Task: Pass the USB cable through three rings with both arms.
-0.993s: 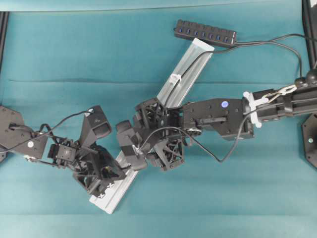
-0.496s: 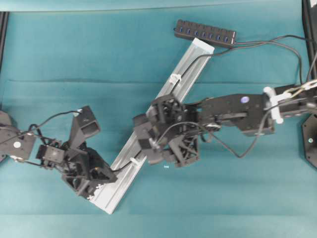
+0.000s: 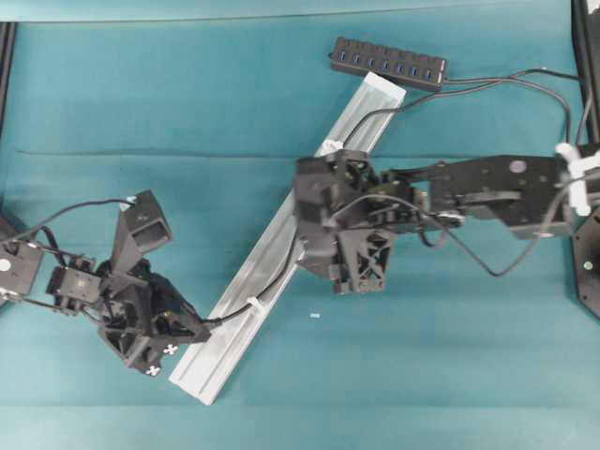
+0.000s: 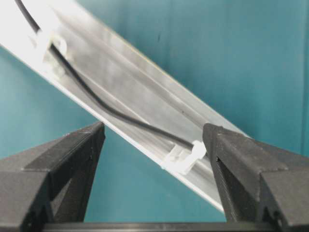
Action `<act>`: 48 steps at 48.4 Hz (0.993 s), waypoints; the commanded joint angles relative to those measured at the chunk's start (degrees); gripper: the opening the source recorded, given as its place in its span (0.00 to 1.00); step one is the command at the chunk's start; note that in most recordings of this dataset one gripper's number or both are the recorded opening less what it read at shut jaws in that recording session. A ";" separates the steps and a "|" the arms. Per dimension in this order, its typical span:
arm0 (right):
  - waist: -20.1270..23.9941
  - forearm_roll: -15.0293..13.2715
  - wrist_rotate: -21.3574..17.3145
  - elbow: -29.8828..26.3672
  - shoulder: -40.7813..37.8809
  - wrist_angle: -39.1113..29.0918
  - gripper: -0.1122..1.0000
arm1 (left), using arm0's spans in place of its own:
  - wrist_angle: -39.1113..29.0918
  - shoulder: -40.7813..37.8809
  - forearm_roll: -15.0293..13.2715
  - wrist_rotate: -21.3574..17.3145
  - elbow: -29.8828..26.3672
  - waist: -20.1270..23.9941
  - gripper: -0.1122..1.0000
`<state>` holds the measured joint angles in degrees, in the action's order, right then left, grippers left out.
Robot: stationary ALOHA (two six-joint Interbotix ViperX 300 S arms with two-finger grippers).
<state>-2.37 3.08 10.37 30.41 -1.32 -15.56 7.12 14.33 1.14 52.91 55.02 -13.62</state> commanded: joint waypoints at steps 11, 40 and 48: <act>0.00 0.18 -8.35 3.52 3.87 2.90 0.87 | -3.08 6.24 0.18 -0.35 -1.41 -0.44 0.19; 1.67 -0.26 -16.08 7.47 6.24 6.77 0.87 | -4.92 7.12 0.35 -0.79 -2.37 -0.44 0.19; 1.93 -0.26 -15.73 9.84 7.56 10.99 0.87 | -5.01 9.40 0.18 -1.93 -1.93 -0.44 0.19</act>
<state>-0.70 2.99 -5.63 39.64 5.27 -6.59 1.85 19.51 1.14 51.59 54.14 -13.62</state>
